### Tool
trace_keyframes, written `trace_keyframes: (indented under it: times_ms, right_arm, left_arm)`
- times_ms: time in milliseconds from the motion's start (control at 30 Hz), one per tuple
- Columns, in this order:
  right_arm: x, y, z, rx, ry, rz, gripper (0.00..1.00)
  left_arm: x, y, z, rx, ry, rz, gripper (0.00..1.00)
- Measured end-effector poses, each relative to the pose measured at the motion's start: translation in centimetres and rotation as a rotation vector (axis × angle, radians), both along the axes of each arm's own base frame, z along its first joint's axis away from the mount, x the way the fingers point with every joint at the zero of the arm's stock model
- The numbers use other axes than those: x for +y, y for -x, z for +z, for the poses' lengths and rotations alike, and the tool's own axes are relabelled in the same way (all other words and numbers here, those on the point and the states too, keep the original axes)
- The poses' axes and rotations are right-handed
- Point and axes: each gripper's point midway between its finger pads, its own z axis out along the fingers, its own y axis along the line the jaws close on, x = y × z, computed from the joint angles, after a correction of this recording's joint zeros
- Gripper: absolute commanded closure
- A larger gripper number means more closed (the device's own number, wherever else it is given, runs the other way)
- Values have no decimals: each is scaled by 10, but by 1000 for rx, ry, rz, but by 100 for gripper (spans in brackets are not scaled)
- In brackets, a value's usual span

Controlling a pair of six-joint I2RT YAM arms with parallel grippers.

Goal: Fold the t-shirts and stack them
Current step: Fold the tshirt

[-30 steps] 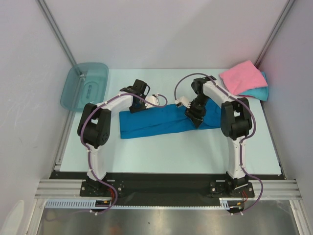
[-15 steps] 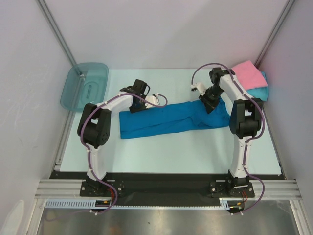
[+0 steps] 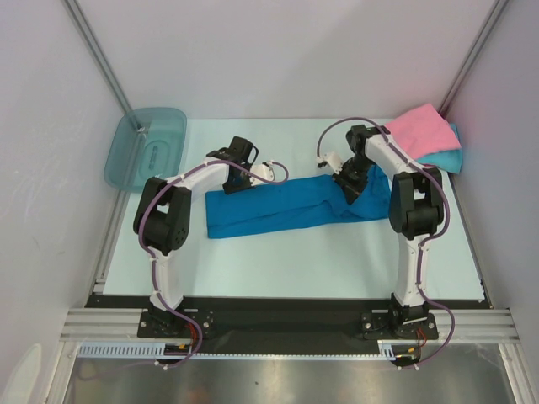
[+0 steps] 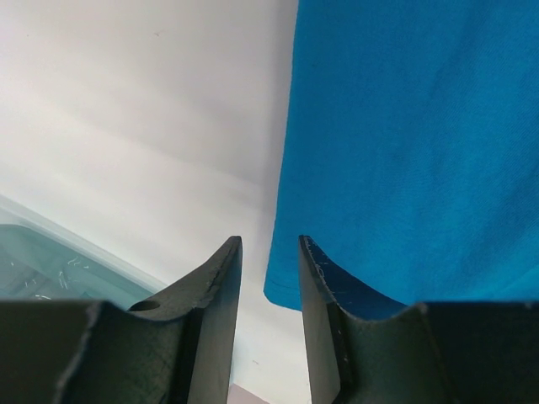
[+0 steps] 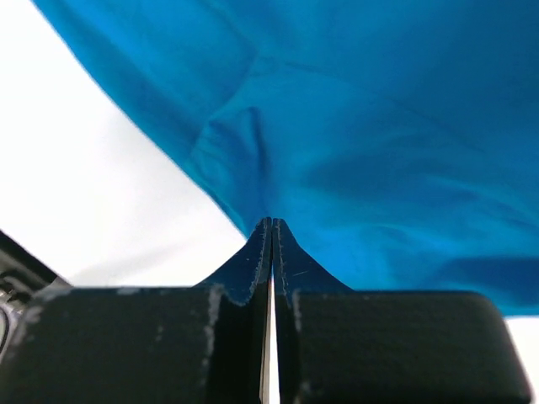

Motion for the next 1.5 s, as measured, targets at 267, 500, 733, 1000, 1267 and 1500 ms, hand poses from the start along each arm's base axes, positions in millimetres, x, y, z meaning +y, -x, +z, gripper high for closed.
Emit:
trace_keyframes:
  times_ms: [267, 500, 733, 1000, 1267, 1500]
  right_arm:
    - [1, 32, -22, 108, 5, 10, 100]
    - [14, 41, -25, 126, -1, 42, 100]
    - [32, 48, -20, 124, -13, 86, 100]
    - [35, 49, -18, 120, -5, 98, 100]
    - [25, -9, 5, -98, 27, -4, 100]
    - [-22, -65, -13, -224, 126, -200, 100]
  left_arm:
    - [0, 0, 0, 0, 0, -1, 62]
    - [-1, 0, 0, 1, 4, -2, 62]
    - [-1, 0, 0, 1, 4, -2, 62]
    - [-1, 0, 0, -1, 6, -3, 62]
    - [-3, -3, 1, -12, 12, -4, 62]
    - [-3, -3, 1, -14, 14, -3, 82]
